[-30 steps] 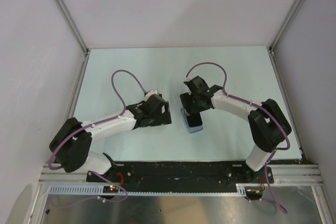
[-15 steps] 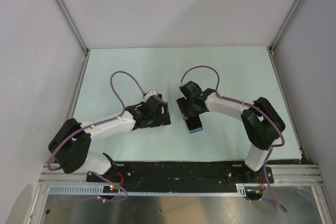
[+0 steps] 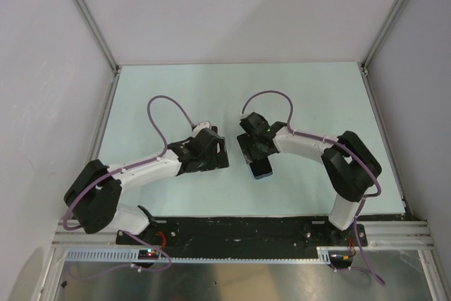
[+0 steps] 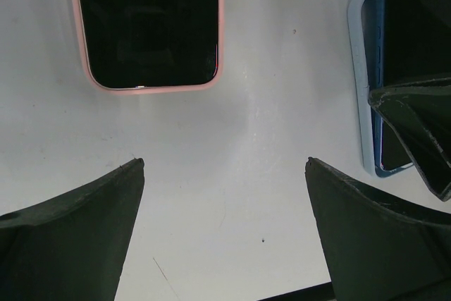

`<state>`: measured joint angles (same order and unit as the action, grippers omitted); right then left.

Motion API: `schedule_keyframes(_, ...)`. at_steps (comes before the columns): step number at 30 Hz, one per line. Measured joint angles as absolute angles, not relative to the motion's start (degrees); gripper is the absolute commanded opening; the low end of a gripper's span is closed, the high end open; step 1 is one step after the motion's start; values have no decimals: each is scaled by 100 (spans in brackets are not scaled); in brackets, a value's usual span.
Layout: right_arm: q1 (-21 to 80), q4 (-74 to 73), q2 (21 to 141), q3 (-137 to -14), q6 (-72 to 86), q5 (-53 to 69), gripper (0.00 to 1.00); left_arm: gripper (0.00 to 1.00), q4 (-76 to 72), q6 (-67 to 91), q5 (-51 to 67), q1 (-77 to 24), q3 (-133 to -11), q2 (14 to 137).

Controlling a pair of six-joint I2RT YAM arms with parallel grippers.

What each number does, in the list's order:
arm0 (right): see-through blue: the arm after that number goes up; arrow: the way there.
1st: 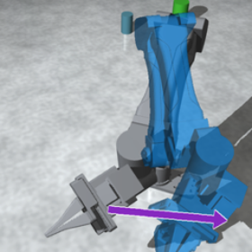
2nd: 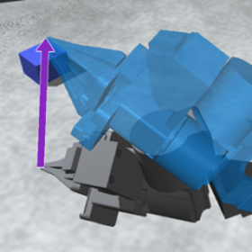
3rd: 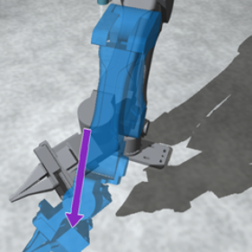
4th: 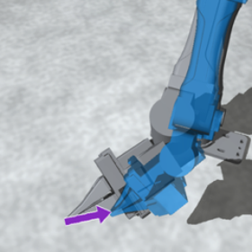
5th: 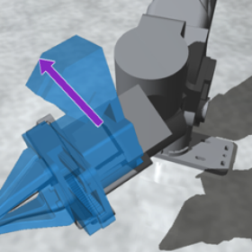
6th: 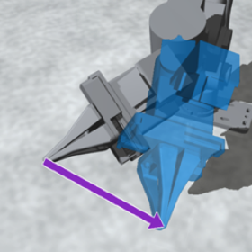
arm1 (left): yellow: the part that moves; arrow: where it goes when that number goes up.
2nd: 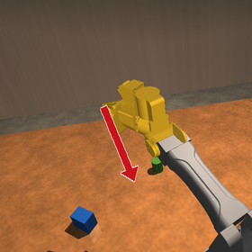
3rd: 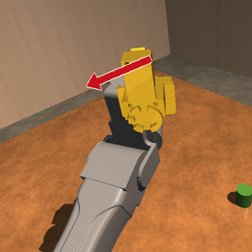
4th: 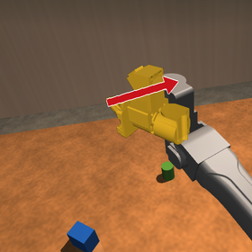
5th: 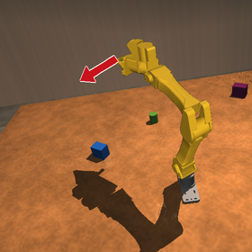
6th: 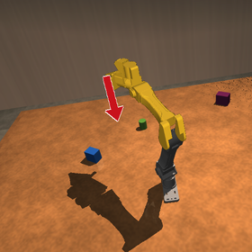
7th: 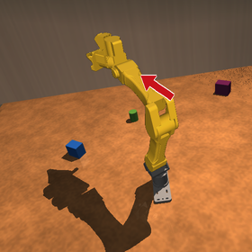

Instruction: Put the phone into the phone case

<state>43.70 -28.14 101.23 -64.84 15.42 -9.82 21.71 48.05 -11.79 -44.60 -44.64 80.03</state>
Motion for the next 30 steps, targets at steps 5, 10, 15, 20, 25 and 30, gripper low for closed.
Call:
schedule_keyframes(5, 4372, -2727, 10108, -6401, 1570, -987, 67, 99, 2174, 4803, -1177, -4458, -4464, 8003)
schedule_keyframes(10, 4372, -2602, 10038, -6292, 1588, -980, 75, 99, 2174, 4805, -1179, -4460, -4464, 8003)
schedule_keyframes(15, 4372, -2547, 9961, -6213, 1601, -941, 82, 100, 2171, 4805, -1179, -4458, -4464, 8003)
schedule_keyframes(20, 4357, -2574, 9690, -6045, 1603, -768, 87, 99, 2171, 4805, -1177, -4460, -4464, 8003)
schedule_keyframes(25, 4300, -2563, 9343, -5937, 1601, -576, 87, 99, 2176, 4805, -1175, -4484, -4499, 8077)
schedule_keyframes(30, 4143, -2519, 9032, -5734, 1712, -493, 80, 94, 2189, 4801, -1175, -4521, -4689, 8259)
